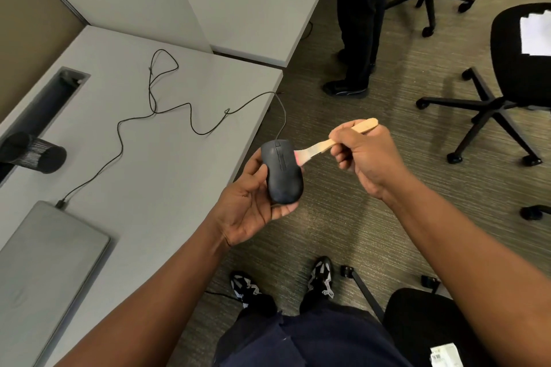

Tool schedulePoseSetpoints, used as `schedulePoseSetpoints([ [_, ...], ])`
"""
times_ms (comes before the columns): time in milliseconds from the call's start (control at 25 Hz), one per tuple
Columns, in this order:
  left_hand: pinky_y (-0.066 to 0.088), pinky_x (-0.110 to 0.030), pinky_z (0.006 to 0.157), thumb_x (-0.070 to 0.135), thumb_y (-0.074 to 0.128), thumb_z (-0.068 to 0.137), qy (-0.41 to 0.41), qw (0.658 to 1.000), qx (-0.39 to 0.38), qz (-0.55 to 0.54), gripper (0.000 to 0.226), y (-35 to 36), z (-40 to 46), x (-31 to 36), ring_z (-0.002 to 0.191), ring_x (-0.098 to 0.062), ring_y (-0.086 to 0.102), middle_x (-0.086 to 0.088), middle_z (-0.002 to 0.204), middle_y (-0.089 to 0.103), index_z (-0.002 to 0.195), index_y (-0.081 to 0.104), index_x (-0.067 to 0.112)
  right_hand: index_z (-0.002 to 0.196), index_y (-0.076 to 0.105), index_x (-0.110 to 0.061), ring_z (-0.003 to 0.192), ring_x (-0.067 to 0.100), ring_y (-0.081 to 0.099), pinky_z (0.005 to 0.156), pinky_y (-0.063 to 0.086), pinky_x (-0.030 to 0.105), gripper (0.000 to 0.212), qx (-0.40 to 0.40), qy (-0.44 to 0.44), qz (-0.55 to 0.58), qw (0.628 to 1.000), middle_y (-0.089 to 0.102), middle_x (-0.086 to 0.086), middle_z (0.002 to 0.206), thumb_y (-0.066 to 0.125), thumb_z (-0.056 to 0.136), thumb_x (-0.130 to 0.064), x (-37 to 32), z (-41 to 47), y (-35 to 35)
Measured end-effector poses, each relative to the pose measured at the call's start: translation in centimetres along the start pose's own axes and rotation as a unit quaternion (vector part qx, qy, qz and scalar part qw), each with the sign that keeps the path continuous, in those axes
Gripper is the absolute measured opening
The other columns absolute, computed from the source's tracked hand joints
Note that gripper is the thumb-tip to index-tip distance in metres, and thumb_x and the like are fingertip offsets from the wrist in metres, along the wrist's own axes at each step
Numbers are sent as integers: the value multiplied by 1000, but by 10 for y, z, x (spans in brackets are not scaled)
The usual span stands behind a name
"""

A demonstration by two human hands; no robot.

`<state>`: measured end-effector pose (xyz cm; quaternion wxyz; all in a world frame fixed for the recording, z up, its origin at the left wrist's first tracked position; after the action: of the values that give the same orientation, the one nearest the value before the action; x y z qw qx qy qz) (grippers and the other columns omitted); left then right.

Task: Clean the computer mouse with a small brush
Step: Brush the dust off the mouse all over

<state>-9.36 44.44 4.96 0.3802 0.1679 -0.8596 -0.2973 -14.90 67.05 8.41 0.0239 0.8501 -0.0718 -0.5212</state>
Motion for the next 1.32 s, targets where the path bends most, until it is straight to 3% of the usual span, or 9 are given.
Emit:
schedulePoseSetpoints([
  [80,64,-52,86,29,63,99,-2,1000,-22,9,58,-2,-1,-2,119,-39,69,-20,159,52,154,48,36,86,71,-15,57,10,60,51,48,21,13,8,-44,18,999,68,2,64,69,97,-9,-7,2,0],
  [240,63,-53,88,26,60,98,-5,999,-25,43,63,-4,0,-4,123,-41,67,-18,157,55,158,44,37,92,72,-12,60,11,64,54,52,22,6,-101,-42,57,992,72,5,69,71,98,-10,-10,-1,27],
  [360,63,-53,86,26,68,93,-3,999,-16,51,67,-3,-1,-4,118,-40,71,-12,151,62,156,47,40,91,71,-10,56,8,62,52,50,21,6,-67,-37,-30,997,71,2,65,70,97,-9,-10,2,33],
  [520,62,-53,87,30,75,87,-3,997,-25,70,80,-3,-5,-5,122,-40,67,-19,159,52,160,42,36,93,71,-8,55,8,61,50,49,20,4,23,-59,-54,997,69,0,62,67,95,-9,-16,10,20],
  [680,60,-54,91,36,97,72,-12,997,-28,77,102,-2,-6,-2,122,-41,66,-16,152,60,159,44,37,91,70,-12,57,10,62,51,50,21,6,-74,-23,26,997,70,2,65,70,97,-11,-13,9,35],
  [840,61,-52,88,39,103,63,-8,997,-22,73,114,0,-7,-2,115,-38,69,-13,145,65,160,44,36,89,69,-11,52,9,58,45,46,20,6,-4,27,8,1000,68,1,60,68,95,-8,-6,16,25],
  [960,58,-55,93,32,95,75,-17,999,-36,35,102,-3,-7,-2,123,-39,65,-17,158,54,161,42,35,90,69,-13,55,9,60,49,48,21,8,2,4,43,999,68,1,63,68,96,-9,-6,20,11],
  [1120,63,-52,91,28,58,100,-5,998,-55,-4,69,-1,-4,6,130,-43,58,-24,167,40,165,36,32,97,73,-15,69,10,66,63,55,23,10,-81,-43,32,995,73,2,76,66,102,-10,-2,17,14],
  [1320,65,-52,87,26,49,106,3,995,-80,-61,48,2,-2,13,123,-49,66,-27,157,50,154,54,29,98,76,-16,79,15,66,73,57,27,12,-145,-74,25,986,74,5,84,74,88,-23,1,7,3],
])
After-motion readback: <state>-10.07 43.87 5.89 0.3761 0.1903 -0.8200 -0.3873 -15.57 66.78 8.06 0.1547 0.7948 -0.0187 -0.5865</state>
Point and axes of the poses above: each hand's wrist, its own z-axis towards the middle knuckle, its own y-axis out of the palm, x = y × z, the point moved 2 cm from there along z, towards the middle knuckle
